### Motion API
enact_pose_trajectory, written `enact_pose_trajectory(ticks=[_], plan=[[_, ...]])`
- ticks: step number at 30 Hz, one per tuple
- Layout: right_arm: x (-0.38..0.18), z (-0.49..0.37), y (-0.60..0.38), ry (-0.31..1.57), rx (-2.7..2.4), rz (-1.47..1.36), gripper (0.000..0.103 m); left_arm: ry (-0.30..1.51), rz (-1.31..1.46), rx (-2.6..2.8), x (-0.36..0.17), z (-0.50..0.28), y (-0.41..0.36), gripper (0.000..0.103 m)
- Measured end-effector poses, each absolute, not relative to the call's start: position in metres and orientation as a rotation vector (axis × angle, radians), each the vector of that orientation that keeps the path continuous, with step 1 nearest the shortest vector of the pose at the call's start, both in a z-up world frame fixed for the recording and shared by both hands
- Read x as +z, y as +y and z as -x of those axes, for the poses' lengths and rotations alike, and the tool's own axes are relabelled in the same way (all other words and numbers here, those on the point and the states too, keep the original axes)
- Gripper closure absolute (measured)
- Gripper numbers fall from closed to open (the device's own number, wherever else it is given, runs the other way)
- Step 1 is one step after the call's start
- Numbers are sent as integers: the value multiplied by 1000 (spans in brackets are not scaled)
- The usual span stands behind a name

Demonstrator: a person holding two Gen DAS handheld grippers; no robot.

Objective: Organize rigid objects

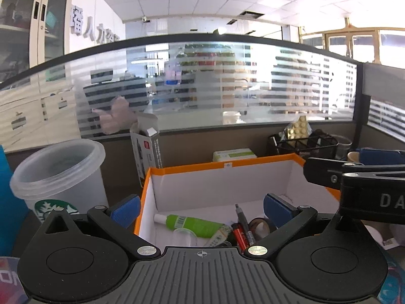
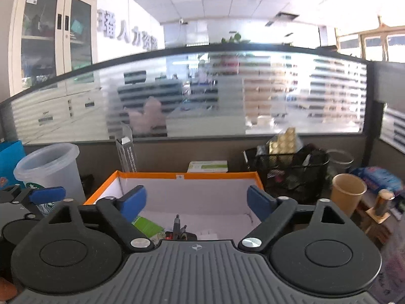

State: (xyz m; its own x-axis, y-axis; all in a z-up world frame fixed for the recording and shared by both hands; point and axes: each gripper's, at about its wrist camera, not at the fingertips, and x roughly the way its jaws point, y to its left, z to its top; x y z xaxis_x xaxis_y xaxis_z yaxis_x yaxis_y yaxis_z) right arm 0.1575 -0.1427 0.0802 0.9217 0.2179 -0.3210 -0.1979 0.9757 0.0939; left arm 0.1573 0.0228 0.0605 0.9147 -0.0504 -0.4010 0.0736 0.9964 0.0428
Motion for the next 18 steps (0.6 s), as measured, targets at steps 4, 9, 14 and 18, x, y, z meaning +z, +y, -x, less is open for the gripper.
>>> enact_pose_trajectory(ticks=[4,9,14,18], plan=[[85,-140,-148,295,187,-72,0,386,-49,-64,68,-143,22,0],[84,-121,-149,247,143,-68,0,369,-48,-60,72,-127,22,0],[85,-115,-150,253,138,-65,0,363,-48,-59,74,-120,22,0],[88,-109,-149,240,131,-62,0,351,-44,-56,77,-115,24,0]])
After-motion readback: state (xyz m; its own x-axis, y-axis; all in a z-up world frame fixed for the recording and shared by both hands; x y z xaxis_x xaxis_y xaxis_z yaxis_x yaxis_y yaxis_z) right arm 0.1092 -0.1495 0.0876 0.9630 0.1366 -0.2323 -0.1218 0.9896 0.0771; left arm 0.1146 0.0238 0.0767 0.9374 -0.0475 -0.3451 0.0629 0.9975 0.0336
